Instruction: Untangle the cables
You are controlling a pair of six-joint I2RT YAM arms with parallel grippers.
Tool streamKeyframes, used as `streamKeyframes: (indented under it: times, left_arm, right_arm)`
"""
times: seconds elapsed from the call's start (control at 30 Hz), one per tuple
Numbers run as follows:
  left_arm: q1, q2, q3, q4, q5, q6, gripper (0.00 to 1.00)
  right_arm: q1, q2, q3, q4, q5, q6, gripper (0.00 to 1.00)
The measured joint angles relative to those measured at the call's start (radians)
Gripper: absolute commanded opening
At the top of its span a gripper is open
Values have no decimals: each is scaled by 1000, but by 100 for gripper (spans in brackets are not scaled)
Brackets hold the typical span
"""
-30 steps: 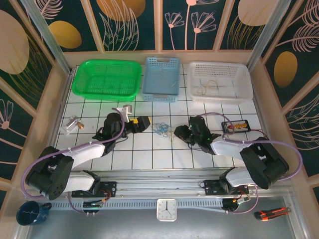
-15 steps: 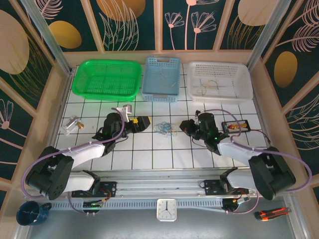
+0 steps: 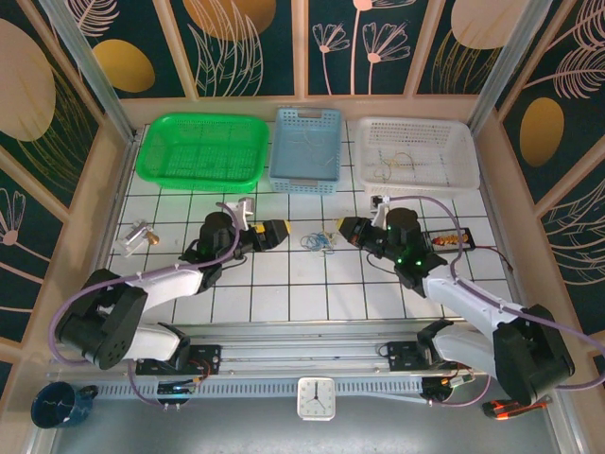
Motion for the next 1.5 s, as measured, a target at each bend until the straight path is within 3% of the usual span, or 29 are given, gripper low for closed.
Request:
streamKeyframes:
  times: [0.33,0.57,0.7,0.93,1.5]
  left_arm:
    - [-82,48,38,42,11,-23,86]
    - [-86,51,37,69,-77,-114,82]
    - [-86,80,20,188,-98,-222,76]
    - [-86,168,19,377,-39,-370,63]
    - [-109,161,-15,428,45,-393,55]
  right_arm:
    - [43,45,32,50,-79,-43,0]
    - [60,-4,44,67,-128,-130,0]
    - [60,-23,44,71,-150,-169,0]
    - [60,-21,10,146,-190,-187,0]
    - [42,165,65,138,-62,-193,0]
